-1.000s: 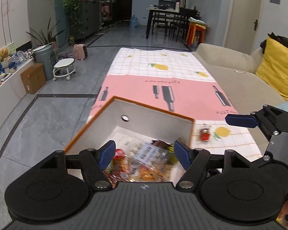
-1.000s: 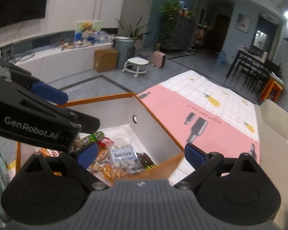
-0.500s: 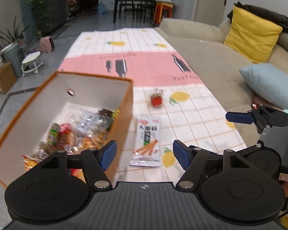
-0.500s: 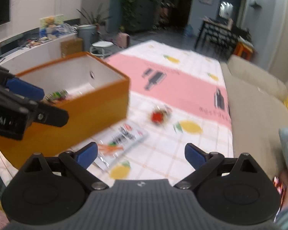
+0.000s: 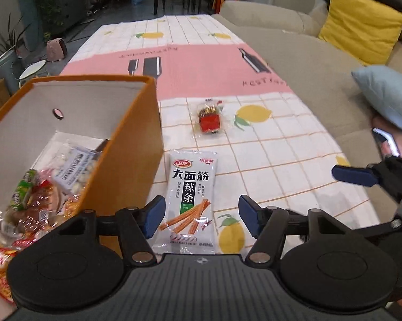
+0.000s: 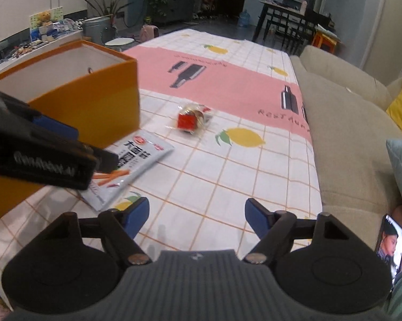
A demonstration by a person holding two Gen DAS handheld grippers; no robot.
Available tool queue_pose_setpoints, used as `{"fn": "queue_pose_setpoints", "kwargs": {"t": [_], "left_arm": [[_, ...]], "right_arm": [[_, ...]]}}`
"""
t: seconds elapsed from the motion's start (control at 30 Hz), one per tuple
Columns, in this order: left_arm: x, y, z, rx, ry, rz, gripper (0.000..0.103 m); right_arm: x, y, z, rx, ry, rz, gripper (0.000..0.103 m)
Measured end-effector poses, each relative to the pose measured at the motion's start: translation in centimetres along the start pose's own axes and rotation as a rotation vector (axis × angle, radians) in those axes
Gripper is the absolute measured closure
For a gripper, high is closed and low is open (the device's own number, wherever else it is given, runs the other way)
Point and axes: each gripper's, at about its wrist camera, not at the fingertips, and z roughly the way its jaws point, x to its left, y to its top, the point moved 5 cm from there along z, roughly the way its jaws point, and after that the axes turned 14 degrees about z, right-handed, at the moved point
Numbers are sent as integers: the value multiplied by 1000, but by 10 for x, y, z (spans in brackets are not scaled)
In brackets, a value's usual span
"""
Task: Organize snacks
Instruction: 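Withdraw both tools from the box toward the remaining snacks, then grasp the clear red-wrapped egg packet with the right tool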
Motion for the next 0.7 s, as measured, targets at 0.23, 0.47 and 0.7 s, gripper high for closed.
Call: {"fn": "queue_pose_setpoints", "kwargs": {"t": [0.23, 0.47, 0.7], "left_arm": [[-5, 7, 28, 5, 35, 17, 29], [-7, 9, 53, 47, 64, -19, 29], [-2, 14, 60, 42, 35, -55, 34]], "right_arm": [[-16, 8, 17, 8, -14, 66, 36], [-35, 19, 30, -6, -4, 93, 46], [-33, 48, 53, -60, 63, 39, 55]]}}
